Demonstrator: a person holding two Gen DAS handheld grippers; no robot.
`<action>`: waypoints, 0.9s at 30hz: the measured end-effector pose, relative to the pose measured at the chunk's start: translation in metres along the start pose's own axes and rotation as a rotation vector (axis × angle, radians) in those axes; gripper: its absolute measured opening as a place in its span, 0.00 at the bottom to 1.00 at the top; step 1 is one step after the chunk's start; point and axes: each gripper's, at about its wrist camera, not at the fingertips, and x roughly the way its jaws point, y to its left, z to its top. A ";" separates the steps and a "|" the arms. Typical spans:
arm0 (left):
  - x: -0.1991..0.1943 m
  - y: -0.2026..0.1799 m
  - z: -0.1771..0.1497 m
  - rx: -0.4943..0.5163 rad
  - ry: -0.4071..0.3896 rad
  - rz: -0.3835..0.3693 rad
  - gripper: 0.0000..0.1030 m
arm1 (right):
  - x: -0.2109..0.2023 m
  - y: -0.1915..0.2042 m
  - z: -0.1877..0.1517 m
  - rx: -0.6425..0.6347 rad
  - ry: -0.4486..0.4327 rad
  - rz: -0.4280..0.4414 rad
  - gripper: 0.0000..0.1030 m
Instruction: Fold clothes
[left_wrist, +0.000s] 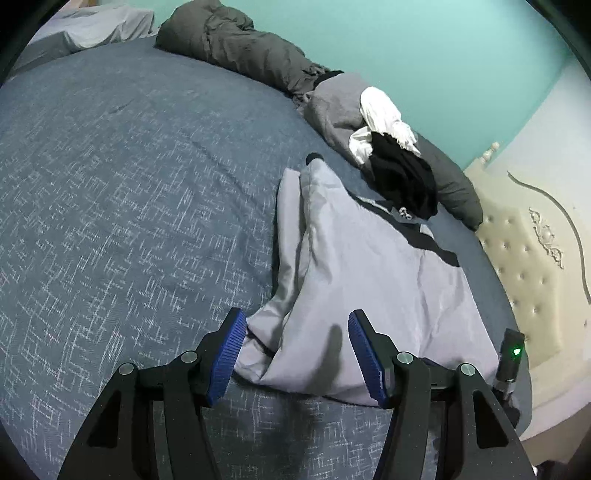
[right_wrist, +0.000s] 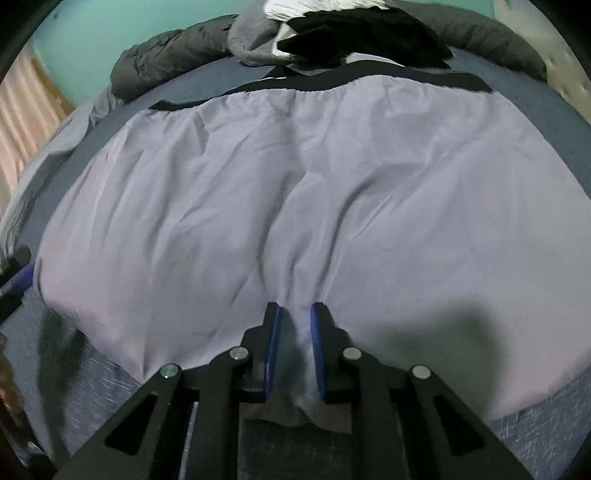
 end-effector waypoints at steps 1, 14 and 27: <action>0.000 0.000 0.001 0.004 -0.002 0.005 0.60 | -0.004 -0.001 0.001 0.023 0.000 0.009 0.15; 0.000 0.014 0.002 -0.023 -0.006 -0.027 0.60 | -0.011 0.009 -0.042 -0.052 0.003 -0.036 0.06; -0.001 0.028 0.002 -0.063 -0.008 -0.040 0.60 | -0.034 0.014 -0.029 -0.111 0.011 -0.071 0.01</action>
